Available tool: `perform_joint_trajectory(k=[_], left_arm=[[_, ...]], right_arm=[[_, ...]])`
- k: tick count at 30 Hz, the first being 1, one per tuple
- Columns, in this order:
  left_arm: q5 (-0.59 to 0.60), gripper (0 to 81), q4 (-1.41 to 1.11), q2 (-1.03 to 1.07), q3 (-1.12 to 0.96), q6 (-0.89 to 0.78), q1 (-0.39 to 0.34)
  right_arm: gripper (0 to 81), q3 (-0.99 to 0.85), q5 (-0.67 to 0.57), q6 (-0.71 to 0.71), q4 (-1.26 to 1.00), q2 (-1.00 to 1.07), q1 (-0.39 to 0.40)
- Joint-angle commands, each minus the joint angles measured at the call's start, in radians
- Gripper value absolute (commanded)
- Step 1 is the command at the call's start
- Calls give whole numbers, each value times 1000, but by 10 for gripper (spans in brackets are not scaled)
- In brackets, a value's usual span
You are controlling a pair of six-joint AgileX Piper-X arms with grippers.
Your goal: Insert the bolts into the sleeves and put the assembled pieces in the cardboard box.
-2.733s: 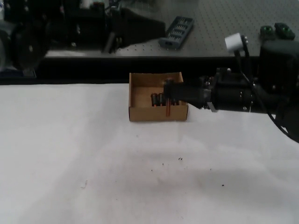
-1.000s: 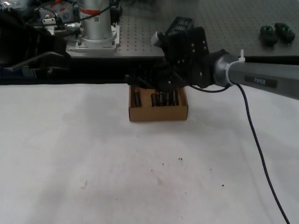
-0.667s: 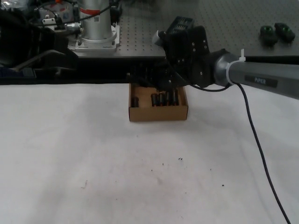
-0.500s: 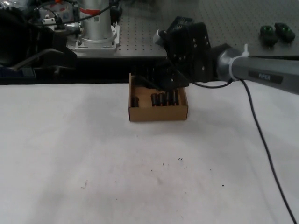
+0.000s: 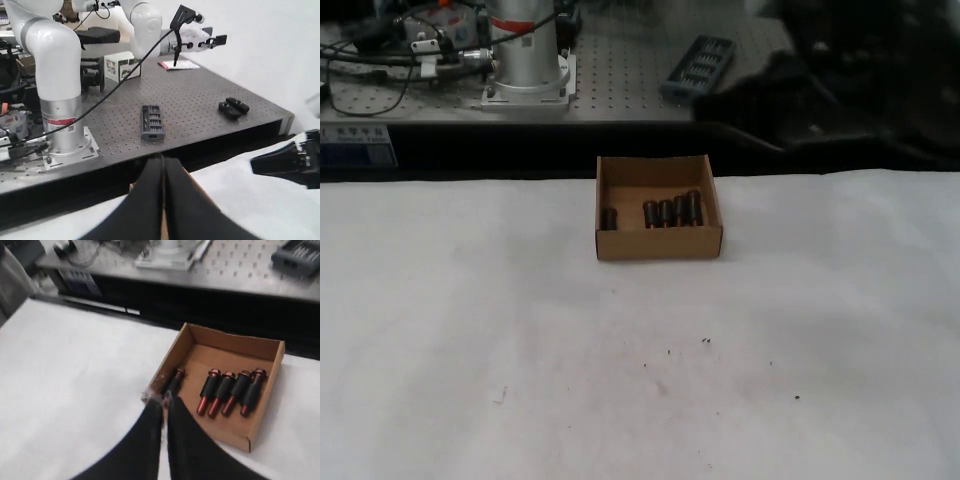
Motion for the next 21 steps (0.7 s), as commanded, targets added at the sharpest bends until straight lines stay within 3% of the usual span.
perform_joint_trajectory(k=[1, 7, 13, 21], left_arm=[[-25, 6, -175, -90, 223, -124, -1], [-60, 6, -408, -206, 507, -184, -1], [-58, 6, -560, -278, 680, -184, -1], [26, 6, -560, -314, 745, -192, -1]], right_arm=[[45, 164, -7, -19, -172, -133, -3], [45, 430, -9, -201, -266, -445, -3], [45, 666, -9, -186, -266, -659, -6], [45, 843, -9, -81, -293, -714, -6]])
